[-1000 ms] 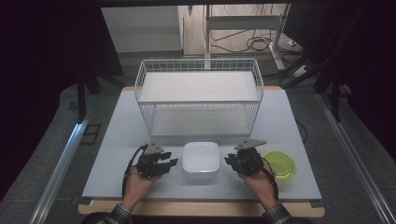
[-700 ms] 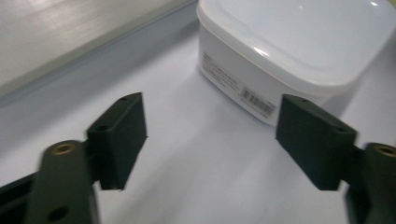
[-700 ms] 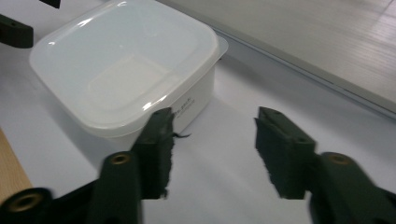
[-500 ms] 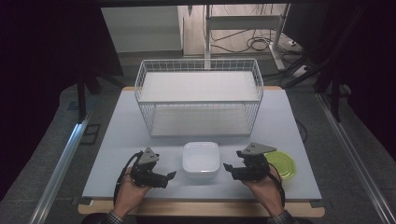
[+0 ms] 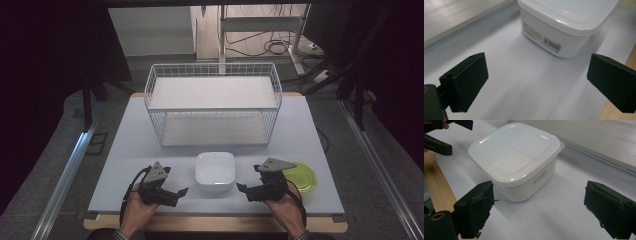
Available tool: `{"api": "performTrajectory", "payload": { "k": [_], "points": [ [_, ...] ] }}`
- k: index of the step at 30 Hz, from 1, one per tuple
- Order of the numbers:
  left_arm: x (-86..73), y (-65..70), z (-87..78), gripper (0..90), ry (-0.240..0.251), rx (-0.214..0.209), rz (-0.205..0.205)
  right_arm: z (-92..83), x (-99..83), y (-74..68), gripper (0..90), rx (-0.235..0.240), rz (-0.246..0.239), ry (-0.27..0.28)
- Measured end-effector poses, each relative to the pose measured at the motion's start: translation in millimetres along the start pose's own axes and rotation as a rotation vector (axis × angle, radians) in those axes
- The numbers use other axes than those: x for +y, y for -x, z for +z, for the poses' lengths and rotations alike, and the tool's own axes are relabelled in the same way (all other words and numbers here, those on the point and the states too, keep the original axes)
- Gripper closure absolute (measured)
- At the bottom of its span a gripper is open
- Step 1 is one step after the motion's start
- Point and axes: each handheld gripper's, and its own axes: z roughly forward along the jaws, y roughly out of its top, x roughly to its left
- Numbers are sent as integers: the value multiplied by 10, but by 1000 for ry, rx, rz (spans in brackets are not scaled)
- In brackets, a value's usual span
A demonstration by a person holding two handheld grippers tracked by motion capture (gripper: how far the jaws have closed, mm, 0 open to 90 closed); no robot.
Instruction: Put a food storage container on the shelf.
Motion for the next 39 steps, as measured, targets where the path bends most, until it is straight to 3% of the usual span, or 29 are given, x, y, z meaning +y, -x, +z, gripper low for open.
{"api": "performTrajectory", "payload": {
  "k": [4,7,12,19,21,28,39],
  "points": [
    [6,-11,0,19,27,7,-8,21,1,2,83,5,-1,3],
    [26,-6,0,13,32,19,11,40,8,-9,73,4,-11,1],
    [104,12,29,15,-13,5,5,88,45,-27,62,3,-32,-14],
    [196,16,29,23,-8,-32,13,112,95,-39,59,0,-44,-17],
    [248,1,39,34,2,-53,-3,145,111,-43,33,2,-35,-23],
    [360,-17,122,96,9,-76,-1,230,187,-69,24,27,9,-21],
    [458,-100,281,123,10,-119,-21,327,304,5,128,45,54,-41]
  ]
}}
